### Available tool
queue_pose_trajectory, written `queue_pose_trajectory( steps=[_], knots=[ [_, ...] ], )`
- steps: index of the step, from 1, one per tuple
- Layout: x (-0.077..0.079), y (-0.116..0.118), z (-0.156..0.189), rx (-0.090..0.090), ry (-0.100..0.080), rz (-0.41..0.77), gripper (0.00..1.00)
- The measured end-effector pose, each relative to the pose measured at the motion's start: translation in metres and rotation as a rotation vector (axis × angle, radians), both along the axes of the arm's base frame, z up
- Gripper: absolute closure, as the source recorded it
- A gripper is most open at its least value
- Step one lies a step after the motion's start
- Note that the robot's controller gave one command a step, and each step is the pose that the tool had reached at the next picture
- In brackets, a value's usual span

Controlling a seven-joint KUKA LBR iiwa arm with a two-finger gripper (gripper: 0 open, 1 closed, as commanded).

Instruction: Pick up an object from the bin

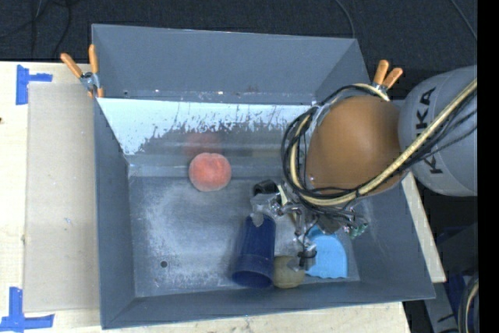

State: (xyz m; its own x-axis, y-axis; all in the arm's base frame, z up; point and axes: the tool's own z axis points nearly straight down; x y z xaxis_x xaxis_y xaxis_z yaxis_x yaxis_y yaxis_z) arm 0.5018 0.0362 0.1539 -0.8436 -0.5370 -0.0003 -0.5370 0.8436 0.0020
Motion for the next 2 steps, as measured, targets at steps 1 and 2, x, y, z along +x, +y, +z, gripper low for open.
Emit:
queue_pose_trajectory(
  steps=[1,2],
  knots=[
    [-0.019,0.014,-0.059,0.003,-0.013,-0.069,0.00],
    [-0.016,0.029,-0.085,0.001,0.000,0.592,1.00]
  ],
)
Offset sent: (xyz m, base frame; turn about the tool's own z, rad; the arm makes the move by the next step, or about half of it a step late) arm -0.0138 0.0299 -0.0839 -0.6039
